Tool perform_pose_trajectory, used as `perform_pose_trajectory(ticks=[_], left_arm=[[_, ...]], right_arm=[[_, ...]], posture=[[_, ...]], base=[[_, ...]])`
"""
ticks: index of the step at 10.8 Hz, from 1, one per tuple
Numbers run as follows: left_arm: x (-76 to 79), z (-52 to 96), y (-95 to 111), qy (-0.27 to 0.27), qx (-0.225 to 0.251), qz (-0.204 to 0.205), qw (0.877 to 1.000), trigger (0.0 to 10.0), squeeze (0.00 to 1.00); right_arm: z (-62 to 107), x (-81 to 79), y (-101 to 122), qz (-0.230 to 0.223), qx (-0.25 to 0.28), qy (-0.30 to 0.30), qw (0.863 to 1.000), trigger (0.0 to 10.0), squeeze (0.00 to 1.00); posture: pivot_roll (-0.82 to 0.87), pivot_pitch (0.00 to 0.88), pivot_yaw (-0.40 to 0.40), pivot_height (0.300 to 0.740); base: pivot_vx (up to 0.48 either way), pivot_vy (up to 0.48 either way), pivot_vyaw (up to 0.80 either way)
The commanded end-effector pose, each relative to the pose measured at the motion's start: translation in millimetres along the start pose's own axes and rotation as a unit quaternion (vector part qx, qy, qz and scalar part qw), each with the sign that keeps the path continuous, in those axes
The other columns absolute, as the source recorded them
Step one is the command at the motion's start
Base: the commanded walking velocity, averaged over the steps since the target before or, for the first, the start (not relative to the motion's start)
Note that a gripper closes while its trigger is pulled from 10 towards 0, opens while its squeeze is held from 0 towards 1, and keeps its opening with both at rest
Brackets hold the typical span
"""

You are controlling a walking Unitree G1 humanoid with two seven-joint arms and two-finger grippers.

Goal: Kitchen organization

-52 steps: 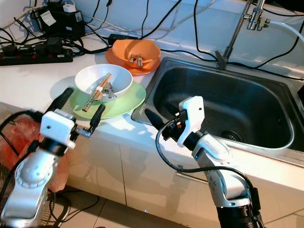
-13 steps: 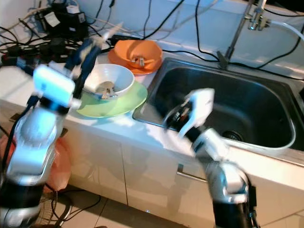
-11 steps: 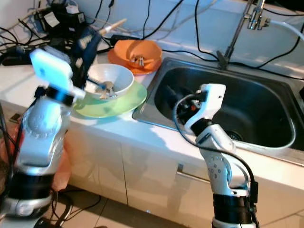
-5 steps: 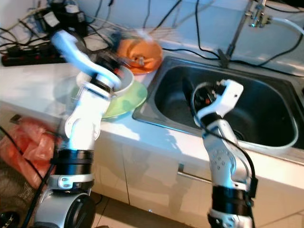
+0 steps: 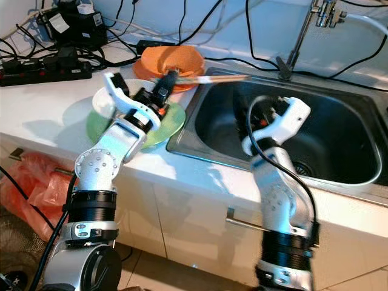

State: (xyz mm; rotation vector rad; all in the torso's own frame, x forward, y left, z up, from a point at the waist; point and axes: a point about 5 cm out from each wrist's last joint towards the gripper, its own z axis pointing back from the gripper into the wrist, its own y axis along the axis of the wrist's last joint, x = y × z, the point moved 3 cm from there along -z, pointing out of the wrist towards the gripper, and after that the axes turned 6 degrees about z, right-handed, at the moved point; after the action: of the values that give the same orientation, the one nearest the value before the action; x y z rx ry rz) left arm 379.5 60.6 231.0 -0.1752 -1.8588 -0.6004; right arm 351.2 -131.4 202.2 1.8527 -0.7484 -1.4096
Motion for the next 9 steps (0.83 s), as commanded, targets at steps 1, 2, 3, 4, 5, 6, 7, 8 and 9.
perform_pose_trajectory(ticks=[1,2,3,4,5,6,7,8,9], left_arm=[[3.1,-6.2,-35,-0.009,-0.03,0.068,0.997,0.0,0.0],[5.6,-6.1,-35,-0.011,-0.037,0.064,0.997,0.0,0.0],[8.4,-6.0,-33,-0.015,-0.039,0.066,0.997,0.0,0.0],[13.9,-5.2,-31,-0.025,-0.049,0.072,0.996,0.0,0.0],[15.3,-4.7,-31,-0.027,-0.055,0.075,0.995,0.0,0.0],[13.6,-4.1,-32,-0.021,-0.059,0.079,0.995,0.0,0.0],[12.4,-3.4,-34,-0.017,-0.065,0.086,0.994,0.0,0.0],[13.7,-2.5,-37,-0.021,-0.072,0.094,0.993,0.0,0.0],[15.1,-2.0,-39,-0.024,-0.078,0.098,0.992,0.0,0.0]], right_arm=[[-2.5,0.1,0,-0.02,-0.005,-0.001,1.0,10.0,0.0],[-4.9,-4.6,-2,-0.023,-0.008,0.008,1.0,10.0,0.0],[-6.3,-7.1,-3,-0.026,-0.009,0.012,1.0,10.0,0.0],[-7.8,-10.0,-3,-0.032,-0.009,0.016,0.999,10.0,0.0],[-8.7,-11.6,-3,-0.037,-0.008,0.019,0.999,10.0,0.0],[-10.0,-12.9,-2,-0.042,-0.006,0.021,0.999,10.0,0.0],[-11.8,-14.6,-2,-0.047,-0.005,0.024,0.999,10.0,0.0],[-14.7,-17.2,-2,-0.054,-0.003,0.028,0.998,10.0,0.0],[-16.7,-19.1,-2,-0.059,-0.002,0.031,0.998,10.0,0.0]], posture=[[0.08,0.041,-0.017,0.74],[0.08,0.041,-0.018,0.74],[0.08,0.043,-0.018,0.74],[0.08,0.043,-0.018,0.74],[0.08,0.044,-0.018,0.74],[0.08,0.044,-0.018,0.74],[0.08,0.044,-0.017,0.74],[0.08,0.044,-0.017,0.74],[0.08,0.044,-0.017,0.74]], base=[[0.0,0.0,0.0],[0.0,0.0,0.0],[0.0,0.0,0.0],[0.0,0.0,0.0],[0.0,0.0,0.0],[0.0,0.0,0.0],[0.0,0.0,0.0],[0.0,0.0,0.0],[0.0,0.0,0.0]])
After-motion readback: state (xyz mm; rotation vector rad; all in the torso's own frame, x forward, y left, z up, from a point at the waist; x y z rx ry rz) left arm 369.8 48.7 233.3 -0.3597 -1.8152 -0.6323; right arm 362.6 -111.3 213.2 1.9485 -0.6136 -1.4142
